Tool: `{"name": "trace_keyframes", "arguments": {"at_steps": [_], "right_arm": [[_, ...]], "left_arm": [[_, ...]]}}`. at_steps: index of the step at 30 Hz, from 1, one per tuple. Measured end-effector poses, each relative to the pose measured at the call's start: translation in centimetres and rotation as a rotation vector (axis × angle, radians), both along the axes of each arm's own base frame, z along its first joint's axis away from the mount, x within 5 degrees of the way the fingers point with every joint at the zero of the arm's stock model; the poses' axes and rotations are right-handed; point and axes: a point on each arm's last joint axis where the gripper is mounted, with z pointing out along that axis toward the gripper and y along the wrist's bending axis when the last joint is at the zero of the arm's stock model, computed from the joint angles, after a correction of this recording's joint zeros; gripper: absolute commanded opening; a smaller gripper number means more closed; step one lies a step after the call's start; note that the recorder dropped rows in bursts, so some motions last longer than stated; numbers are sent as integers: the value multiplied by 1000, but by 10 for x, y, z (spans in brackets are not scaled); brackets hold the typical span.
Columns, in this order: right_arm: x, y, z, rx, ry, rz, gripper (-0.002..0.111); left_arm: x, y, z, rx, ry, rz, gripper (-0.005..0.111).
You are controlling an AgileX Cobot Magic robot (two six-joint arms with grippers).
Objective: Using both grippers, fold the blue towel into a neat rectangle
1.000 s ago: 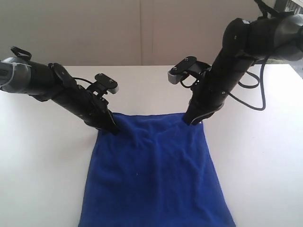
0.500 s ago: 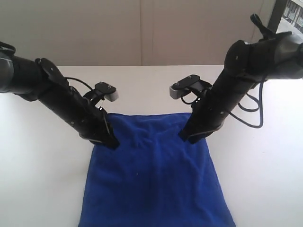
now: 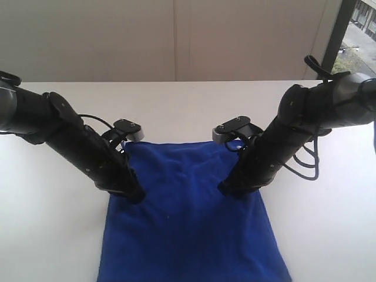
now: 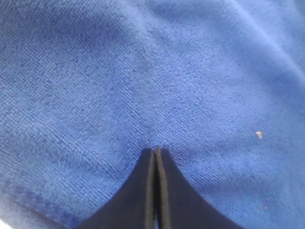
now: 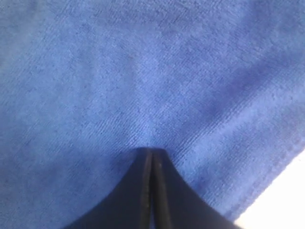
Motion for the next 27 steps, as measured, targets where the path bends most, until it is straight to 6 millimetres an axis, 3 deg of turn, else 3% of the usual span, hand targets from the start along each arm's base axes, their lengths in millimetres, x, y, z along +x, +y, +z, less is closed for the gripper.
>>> {"name": "trace_keyframes", "arguments": {"at_steps": [6, 14, 19, 24, 27], "right_arm": [[0, 0, 0, 1, 0, -1, 0], [1, 1, 1, 2, -14, -3, 0], [-2, 8, 20, 6, -81, 18, 0], [-11, 18, 41, 30, -100, 52, 0], [-23, 25, 33, 25, -47, 83, 0]], "left_arm": [[-2, 8, 3, 113, 20, 42, 0], [-1, 10, 9, 133, -7, 53, 0], [-2, 8, 31, 64, -67, 42, 0], [-14, -3, 49, -91, -9, -16, 0], [-34, -8, 33, -85, 51, -45, 0]]}}
